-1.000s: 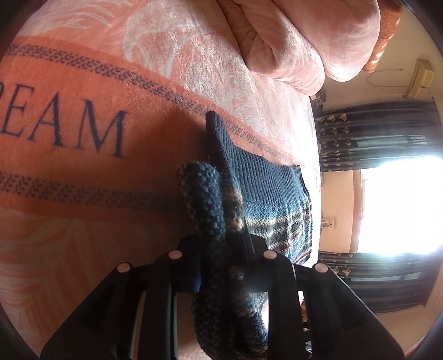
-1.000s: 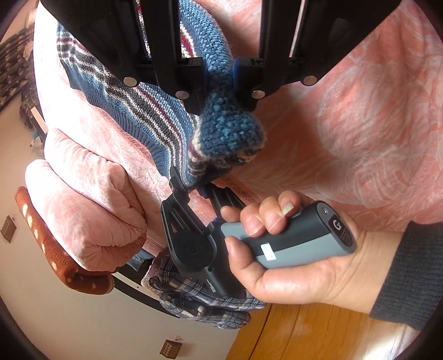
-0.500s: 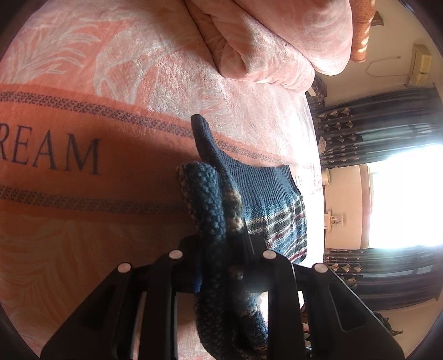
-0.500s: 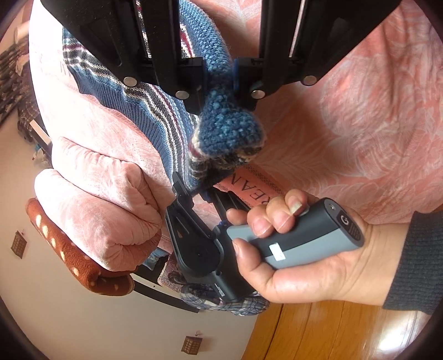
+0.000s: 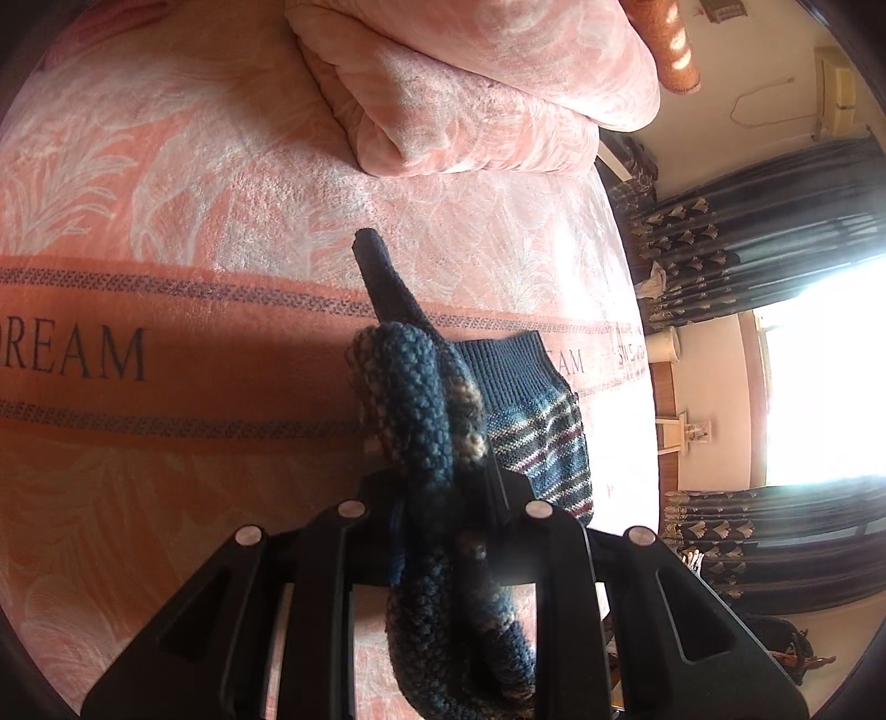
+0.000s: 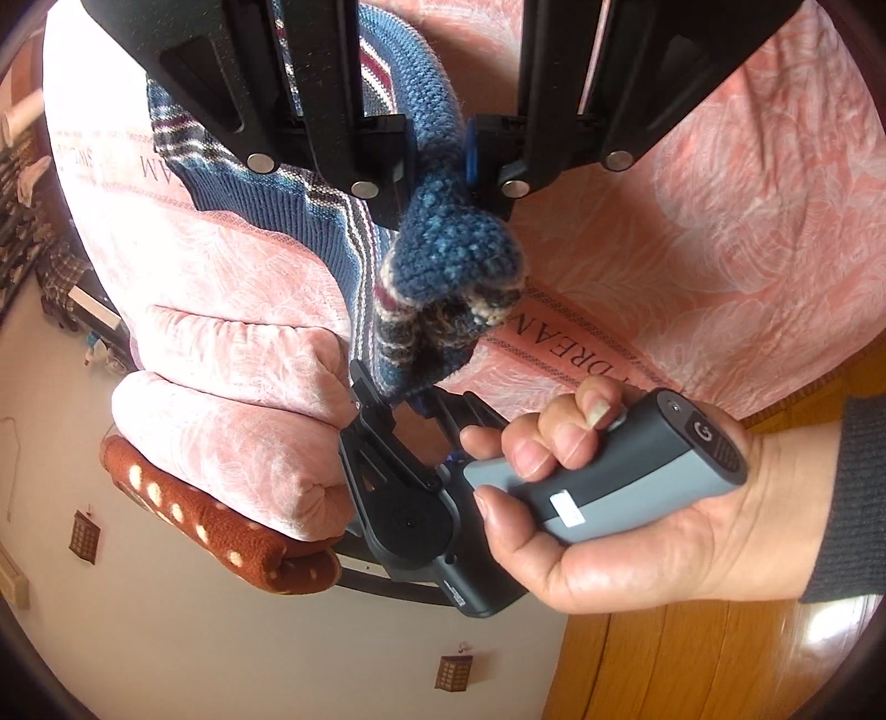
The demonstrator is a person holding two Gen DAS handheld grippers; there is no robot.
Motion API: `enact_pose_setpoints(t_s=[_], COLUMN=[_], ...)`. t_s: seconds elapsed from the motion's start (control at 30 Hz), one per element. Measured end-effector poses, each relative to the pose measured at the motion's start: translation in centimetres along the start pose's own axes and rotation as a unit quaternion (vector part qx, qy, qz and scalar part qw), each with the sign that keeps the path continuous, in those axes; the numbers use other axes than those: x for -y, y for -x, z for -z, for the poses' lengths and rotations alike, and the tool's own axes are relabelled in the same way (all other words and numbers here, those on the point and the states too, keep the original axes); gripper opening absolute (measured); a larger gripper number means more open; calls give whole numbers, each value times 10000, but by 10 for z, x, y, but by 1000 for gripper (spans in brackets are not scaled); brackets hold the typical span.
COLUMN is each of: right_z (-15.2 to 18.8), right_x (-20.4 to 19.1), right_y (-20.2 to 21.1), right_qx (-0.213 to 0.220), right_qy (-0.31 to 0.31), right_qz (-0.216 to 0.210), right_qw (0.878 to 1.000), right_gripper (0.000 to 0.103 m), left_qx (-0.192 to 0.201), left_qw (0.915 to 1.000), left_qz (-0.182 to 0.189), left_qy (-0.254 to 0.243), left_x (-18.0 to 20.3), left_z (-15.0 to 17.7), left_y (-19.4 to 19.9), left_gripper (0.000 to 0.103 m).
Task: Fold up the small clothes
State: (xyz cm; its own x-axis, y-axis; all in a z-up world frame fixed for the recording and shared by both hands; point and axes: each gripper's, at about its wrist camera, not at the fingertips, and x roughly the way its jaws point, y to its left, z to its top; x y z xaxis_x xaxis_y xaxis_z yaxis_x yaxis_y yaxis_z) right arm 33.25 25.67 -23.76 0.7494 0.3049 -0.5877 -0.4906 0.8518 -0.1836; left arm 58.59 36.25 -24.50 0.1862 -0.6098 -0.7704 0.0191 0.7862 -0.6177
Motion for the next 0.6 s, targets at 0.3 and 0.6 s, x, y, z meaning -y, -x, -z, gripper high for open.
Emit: enact_pose_setpoints(t_s=[0.3, 0.6], right_z=[4, 19], right_x=[47, 102], right_y=[23, 36], right_qx=[93, 69], right_qy=[-566, -1284], right_qz=[72, -66], right_qw=[9983, 9917], right_gripper=[11, 11], left_qx=[-48, -70], left_qw=[9981, 9950], left_qz=[-593, -951], left_qy=[-144, -301], left_x=[64, 119], left_z=[-2, -2], left_y=[-10, -41], left_gripper=[20, 20])
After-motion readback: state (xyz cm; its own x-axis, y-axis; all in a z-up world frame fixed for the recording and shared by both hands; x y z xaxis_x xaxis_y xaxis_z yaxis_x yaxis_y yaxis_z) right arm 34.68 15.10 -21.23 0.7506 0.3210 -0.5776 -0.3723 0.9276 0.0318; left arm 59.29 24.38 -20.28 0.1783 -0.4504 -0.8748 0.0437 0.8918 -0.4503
